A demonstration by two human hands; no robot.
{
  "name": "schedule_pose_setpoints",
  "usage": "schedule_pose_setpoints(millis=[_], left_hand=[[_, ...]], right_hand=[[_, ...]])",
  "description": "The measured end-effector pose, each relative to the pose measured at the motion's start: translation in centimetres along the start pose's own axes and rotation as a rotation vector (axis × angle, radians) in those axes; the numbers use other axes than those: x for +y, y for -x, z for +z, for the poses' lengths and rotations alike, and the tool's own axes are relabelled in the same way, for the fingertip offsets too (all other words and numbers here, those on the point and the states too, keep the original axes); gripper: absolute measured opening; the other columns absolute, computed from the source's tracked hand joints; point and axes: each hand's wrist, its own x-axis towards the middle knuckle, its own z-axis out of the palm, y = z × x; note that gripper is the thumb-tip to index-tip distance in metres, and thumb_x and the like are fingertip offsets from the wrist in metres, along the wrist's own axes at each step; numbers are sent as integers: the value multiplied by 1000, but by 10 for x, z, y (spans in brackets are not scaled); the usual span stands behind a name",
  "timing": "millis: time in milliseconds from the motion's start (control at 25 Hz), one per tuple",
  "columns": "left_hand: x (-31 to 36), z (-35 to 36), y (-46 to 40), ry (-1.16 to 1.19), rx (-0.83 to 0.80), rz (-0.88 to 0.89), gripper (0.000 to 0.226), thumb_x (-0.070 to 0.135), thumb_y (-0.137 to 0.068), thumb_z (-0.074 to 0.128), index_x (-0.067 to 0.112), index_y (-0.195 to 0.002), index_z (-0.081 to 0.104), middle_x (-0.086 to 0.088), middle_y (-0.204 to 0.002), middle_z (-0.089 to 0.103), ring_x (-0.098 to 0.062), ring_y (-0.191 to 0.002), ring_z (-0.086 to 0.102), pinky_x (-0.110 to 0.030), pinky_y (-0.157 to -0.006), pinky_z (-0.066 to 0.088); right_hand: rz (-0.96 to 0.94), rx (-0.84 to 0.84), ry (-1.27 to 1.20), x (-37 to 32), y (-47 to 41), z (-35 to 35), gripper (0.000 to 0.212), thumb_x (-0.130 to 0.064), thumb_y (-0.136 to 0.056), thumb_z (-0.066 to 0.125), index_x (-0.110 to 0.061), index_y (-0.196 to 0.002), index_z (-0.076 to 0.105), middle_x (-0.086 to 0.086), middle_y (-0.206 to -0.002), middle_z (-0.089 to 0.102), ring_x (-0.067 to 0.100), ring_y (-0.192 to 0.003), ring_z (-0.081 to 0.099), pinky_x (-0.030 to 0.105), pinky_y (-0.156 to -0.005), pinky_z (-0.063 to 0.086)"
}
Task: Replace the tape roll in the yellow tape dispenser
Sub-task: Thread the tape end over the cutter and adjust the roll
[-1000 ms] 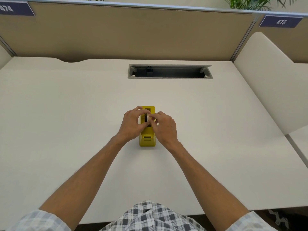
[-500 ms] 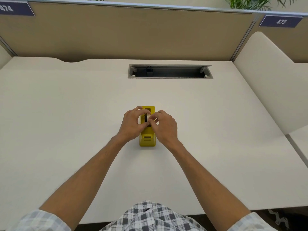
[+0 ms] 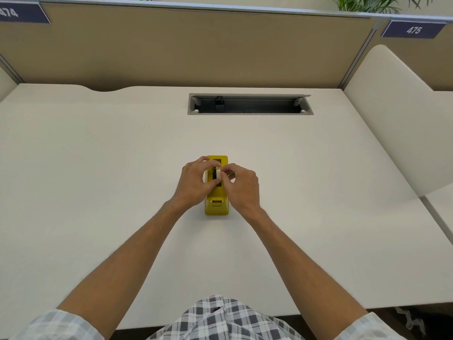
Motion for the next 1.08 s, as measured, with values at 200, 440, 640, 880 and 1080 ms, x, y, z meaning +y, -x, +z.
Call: schedule_pose_setpoints(millis=[200,440,640,880,1080], left_hand=[[-2,1,-1,-20,3,4,32,25,-82,72,22,-113,67,1,-117,65,-20,-120,54,-51,-103,38],[-4,1,-1,-30,12,25,31,24,-81,73,22,-111,68,3,-115,66,-18,-120,54,-50,-103,39],[-5,4,1,8,13,-11,41,25,-83,71,24,-123,61,4,-122,64,-16,-116,57,-36,-100,45],[-8,3,4,10,12,-24,41,21,-83,71,20,-123,62,1,-130,61,-17,-125,53,-38,-104,44],[-7,1,5,8,-21,-56,53,24,-79,68,24,-131,56,2,-131,58,-16,-123,52,-41,-103,45]], right_hand=[[103,-19,-58,0,-2,-2,11,-26,-86,63,-23,-90,73,-8,-83,74,7,-76,66,33,-72,56],[83,3,33,-1,-3,-4,9,-30,-88,61,-25,-90,69,-11,-84,70,6,-76,63,27,-67,49],[-18,-60,91,1,-2,-5,10,-27,-89,61,-23,-92,69,-7,-91,65,13,-80,61,32,-67,49],[-145,-50,243,2,3,-4,12,-28,-90,62,-21,-94,72,-3,-89,61,17,-77,59,32,-62,48],[-160,-42,275,0,5,-5,13,-27,-90,62,-20,-93,72,-2,-89,62,19,-76,60,35,-62,50]])
